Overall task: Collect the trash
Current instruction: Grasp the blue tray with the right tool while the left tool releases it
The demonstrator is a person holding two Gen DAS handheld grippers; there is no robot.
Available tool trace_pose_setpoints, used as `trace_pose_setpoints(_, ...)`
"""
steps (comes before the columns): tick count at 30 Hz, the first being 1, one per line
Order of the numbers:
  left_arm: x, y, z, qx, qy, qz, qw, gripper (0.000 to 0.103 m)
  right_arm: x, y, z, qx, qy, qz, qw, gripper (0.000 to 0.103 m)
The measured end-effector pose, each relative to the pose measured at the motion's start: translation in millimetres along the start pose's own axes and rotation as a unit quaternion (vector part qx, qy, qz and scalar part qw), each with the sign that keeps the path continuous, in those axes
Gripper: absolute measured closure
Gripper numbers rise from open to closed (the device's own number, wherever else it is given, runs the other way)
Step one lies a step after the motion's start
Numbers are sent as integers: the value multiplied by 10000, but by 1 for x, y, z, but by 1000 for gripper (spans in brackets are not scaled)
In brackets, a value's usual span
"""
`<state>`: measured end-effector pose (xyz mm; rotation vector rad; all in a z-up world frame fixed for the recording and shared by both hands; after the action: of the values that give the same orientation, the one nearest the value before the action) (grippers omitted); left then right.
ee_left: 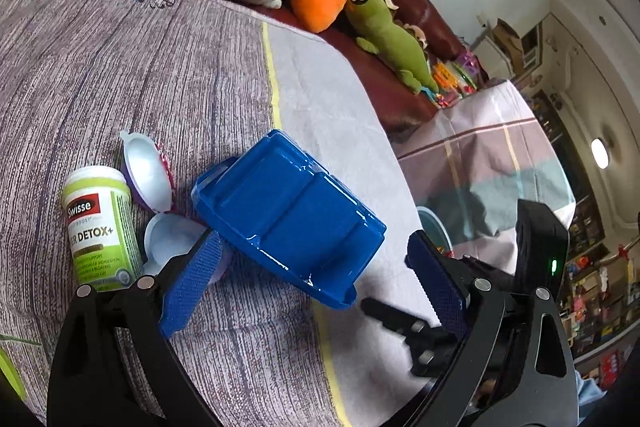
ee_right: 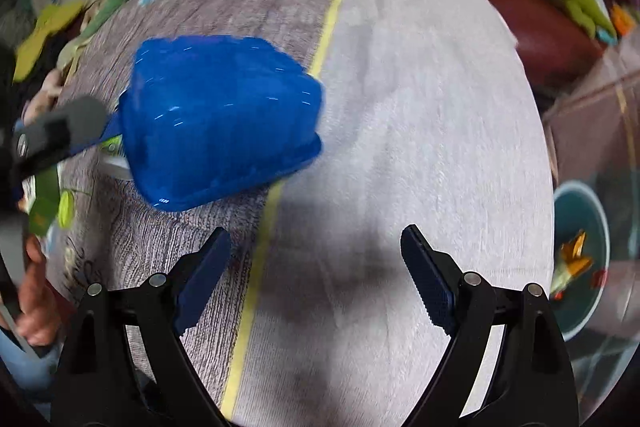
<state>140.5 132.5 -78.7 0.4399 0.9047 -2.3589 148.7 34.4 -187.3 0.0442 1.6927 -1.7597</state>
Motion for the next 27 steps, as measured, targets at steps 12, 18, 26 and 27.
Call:
trace_pose_setpoints(12,-24,6,1,35,-10,-35,10000,9,-36,1,-17,362,-331,1076,9930,20)
trace_pose_setpoints(18,-42,-13,-20,-174,-42,212,9996,9,-64,0,4,269,-10,1181,9926,25)
trace_pose_setpoints(26,-37,-48,-83,-1308,-158,310,9908,9,-97,11,18,193,156,1111,9935,75)
trace_pose_setpoints(27,-35,-51,-90,-1414,-195,317,9892,9,-102,13,22,173,246,1096,9935,79)
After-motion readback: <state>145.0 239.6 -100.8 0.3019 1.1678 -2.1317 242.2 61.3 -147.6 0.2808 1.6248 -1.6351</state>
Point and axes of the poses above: each gripper's, at about its wrist camera, not at the fingertips, and y roughly the way its jaws point, z to its right, x to its underside, the point moved 10 cm from there along y, roughly the way its jaws point, and after that the axes turned 14 degrees about x, right-handed, at the moved point
